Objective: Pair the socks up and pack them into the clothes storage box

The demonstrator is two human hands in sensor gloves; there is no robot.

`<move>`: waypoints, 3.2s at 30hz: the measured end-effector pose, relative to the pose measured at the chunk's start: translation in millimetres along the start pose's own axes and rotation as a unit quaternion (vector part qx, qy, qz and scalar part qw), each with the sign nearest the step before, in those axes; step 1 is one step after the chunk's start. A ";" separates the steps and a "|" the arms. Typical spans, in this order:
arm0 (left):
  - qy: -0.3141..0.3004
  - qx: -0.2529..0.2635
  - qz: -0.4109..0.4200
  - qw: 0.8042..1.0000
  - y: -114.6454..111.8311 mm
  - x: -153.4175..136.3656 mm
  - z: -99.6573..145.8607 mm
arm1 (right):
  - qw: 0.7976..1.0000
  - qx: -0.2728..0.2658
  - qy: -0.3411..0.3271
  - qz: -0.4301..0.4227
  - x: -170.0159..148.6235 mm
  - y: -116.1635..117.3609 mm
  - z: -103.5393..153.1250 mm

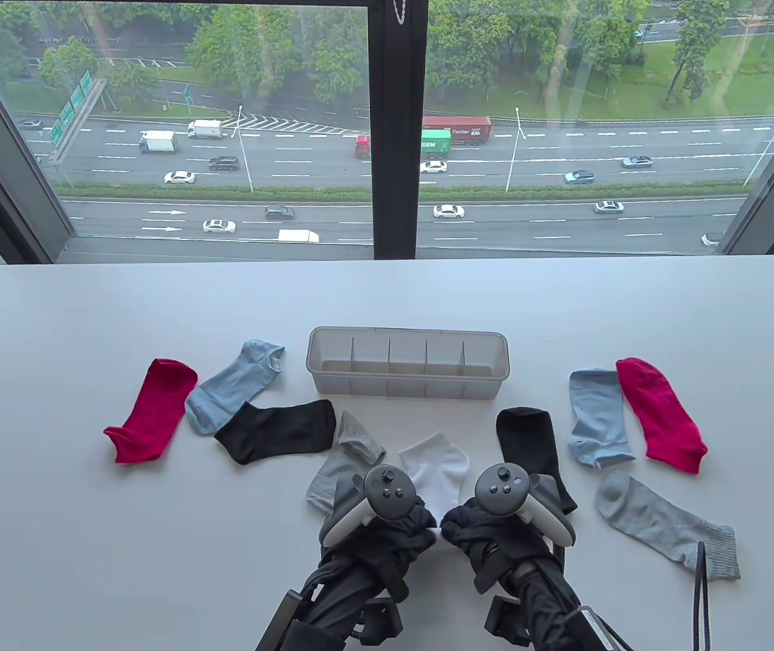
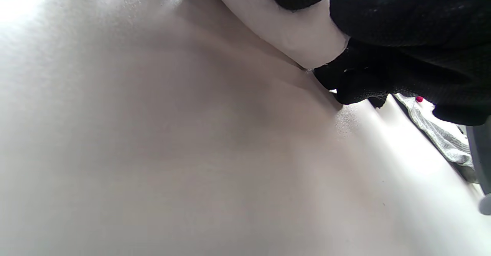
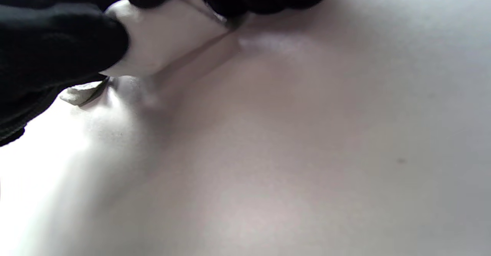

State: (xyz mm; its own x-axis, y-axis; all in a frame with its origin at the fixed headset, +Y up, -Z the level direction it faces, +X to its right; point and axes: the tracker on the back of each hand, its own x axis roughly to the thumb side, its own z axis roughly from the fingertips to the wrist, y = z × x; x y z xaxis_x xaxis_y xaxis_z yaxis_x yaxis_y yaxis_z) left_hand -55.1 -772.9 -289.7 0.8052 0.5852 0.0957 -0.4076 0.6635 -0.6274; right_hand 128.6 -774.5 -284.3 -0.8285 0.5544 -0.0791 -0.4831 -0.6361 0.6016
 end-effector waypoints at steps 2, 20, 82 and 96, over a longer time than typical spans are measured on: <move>0.001 0.000 0.003 1.000 0.1 -1.5 -0.2 | 1.000 0.000 -0.007 -0.001 -0.1 -0.1 0.8; -0.008 -0.010 -0.053 0.999 -5.7 9.7 1.5 | 1.000 -0.014 -0.007 0.007 -0.6 -2.8 0.5; -0.046 0.107 -0.117 0.986 3.3 27.8 14.0 | 0.993 -0.034 -0.073 -0.085 6.2 -10.0 11.3; -0.055 0.140 -0.121 0.981 8.4 29.3 20.3 | 0.989 -0.047 -0.097 -0.104 7.8 -12.4 14.4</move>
State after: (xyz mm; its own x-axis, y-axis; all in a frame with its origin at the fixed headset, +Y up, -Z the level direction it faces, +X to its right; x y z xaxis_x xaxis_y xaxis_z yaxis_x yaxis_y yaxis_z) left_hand -43.7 -740.7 -276.5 0.8479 0.4312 0.3086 -0.3244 0.8822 -0.3413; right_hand 132.1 -754.5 -280.9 -0.6436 0.7646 -0.0342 -0.6687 -0.5400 0.5110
